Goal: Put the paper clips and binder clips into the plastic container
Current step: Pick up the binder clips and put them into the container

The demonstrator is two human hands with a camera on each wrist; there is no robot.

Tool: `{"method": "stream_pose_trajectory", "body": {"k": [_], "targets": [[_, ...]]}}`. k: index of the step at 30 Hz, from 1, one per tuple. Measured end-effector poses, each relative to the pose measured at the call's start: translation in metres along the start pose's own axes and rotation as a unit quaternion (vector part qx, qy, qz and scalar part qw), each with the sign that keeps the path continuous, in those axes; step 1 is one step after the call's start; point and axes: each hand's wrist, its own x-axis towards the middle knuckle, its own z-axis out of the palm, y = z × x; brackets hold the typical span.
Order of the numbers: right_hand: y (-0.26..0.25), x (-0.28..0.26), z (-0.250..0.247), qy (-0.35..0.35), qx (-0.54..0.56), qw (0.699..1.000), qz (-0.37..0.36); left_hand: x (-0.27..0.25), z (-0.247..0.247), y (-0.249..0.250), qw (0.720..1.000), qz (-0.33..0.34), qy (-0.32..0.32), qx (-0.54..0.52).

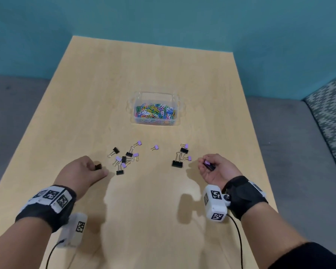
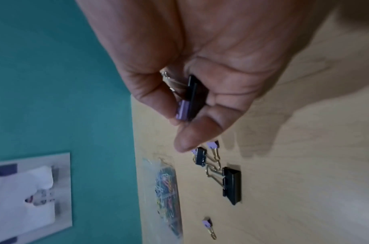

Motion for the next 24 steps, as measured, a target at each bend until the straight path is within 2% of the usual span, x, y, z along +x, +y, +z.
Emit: {"method": "stream_pose_trajectory", "body": {"k": [1,2,3,4,5,6,7,8,10,13,15,17,20,21,22,24], "targets": [[0.000,-0.002,-0.002,-0.009,0.025,1.000,0.010,-0.001,-0.001,-0.002,0.994,-0.033,-0.007,-0.100],[0.000,-0.004,-0.003,-0.016,0.039,0.999,0.014,-0.001,-0.002,-0.006,0.966,-0.065,-0.029,-0.247],[0.001,-0.005,-0.005,-0.021,0.046,0.999,0.015,0.000,-0.002,-0.011,0.904,-0.095,-0.061,-0.412],[0.002,-0.006,-0.005,-0.024,0.050,0.998,0.014,0.000,-0.001,-0.016,0.823,-0.119,-0.096,-0.547],[0.003,-0.007,-0.005,-0.027,0.054,0.998,0.011,-0.001,-0.001,-0.019,0.744,-0.130,-0.126,-0.644],[0.003,-0.007,-0.005,-0.028,0.056,0.998,0.009,-0.005,0.000,-0.021,0.685,-0.129,-0.144,-0.702],[0.004,-0.008,-0.005,-0.027,0.054,0.998,0.008,-0.009,0.001,-0.021,0.650,-0.128,-0.155,-0.733],[0.005,-0.007,-0.004,-0.023,0.047,0.999,0.008,-0.013,0.002,-0.020,0.628,-0.125,-0.162,-0.750],[0.005,-0.007,-0.002,-0.010,0.024,1.000,0.009,-0.018,0.003,-0.018,0.609,-0.121,-0.170,-0.765],[0.005,-0.005,0.002,0.004,-0.001,1.000,0.010,-0.021,0.002,-0.013,0.609,-0.111,-0.174,-0.766],[0.005,-0.005,0.005,0.007,-0.024,1.000,-0.001,-0.024,0.002,-0.009,0.597,-0.105,-0.161,-0.779],[0.005,-0.004,0.006,0.000,-0.039,0.999,-0.009,-0.029,0.001,-0.004,0.583,-0.128,-0.146,-0.789],[0.008,-0.002,0.009,0.005,-0.067,0.998,-0.022,-0.032,0.004,0.000,0.581,-0.203,-0.118,-0.779],[0.009,0.000,0.011,0.019,-0.100,0.994,-0.034,-0.032,0.006,-0.001,0.594,-0.216,-0.106,-0.768],[0.010,0.002,0.013,0.039,-0.153,0.986,-0.052,-0.032,0.009,-0.001,0.620,-0.216,-0.094,-0.749],[0.013,0.011,0.017,0.081,-0.299,0.945,-0.107,-0.032,0.015,-0.002,0.698,-0.193,-0.067,-0.687]]}}
